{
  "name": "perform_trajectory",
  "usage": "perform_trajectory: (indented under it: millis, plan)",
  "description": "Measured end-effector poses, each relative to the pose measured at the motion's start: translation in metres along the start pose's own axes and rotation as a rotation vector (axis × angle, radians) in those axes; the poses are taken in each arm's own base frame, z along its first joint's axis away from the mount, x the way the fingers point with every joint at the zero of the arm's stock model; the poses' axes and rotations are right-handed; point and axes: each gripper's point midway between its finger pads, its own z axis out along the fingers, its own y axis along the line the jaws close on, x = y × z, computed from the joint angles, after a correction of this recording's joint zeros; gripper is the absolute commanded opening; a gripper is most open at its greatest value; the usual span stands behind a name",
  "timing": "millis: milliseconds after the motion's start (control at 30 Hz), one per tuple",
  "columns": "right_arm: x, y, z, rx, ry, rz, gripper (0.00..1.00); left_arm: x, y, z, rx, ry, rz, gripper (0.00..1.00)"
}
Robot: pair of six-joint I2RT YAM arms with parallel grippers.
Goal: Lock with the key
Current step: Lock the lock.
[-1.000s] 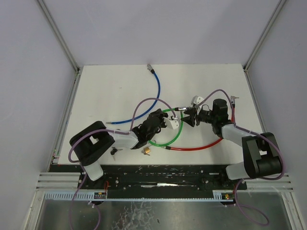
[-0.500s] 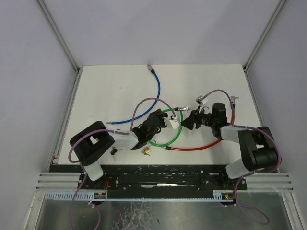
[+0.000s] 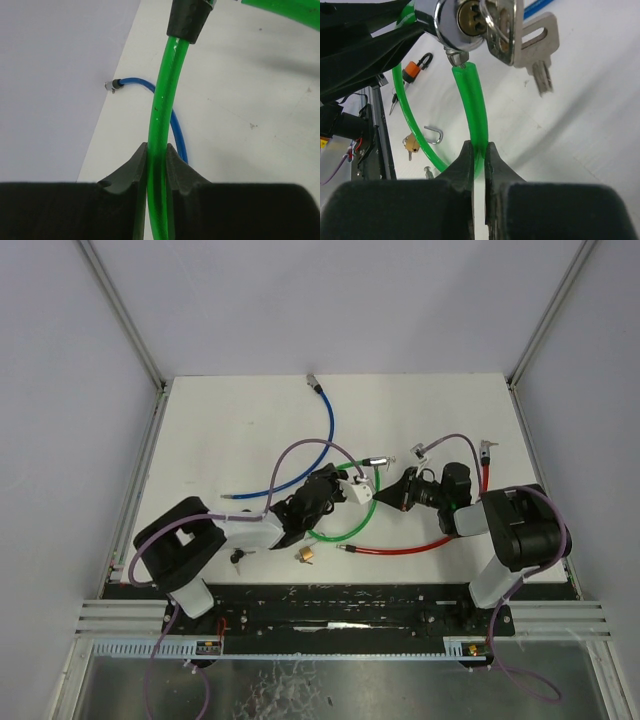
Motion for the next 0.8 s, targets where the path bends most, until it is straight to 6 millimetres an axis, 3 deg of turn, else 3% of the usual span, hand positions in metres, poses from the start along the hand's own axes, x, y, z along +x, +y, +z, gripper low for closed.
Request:
perform_trajectory:
  millis: [200, 500, 800]
  plan:
    - [-0.024, 0.005, 0.003, -0.033, -0.067, -0.144, 0.00, -0.024, 0.024, -0.008, 0.036, -0.039, -0.060, 0.00]
    - [-0.083, 0.024, -0.001, -0.057, -0.233, -0.638, 0.00, -0.060, 0.056, -0.022, 0.134, -0.183, -0.190, 0.00]
    - [-0.091, -0.010, 0.022, -0.041, -0.256, -0.840, 0.00, -0.057, 0.042, -0.023, 0.261, -0.204, -0.242, 0.00]
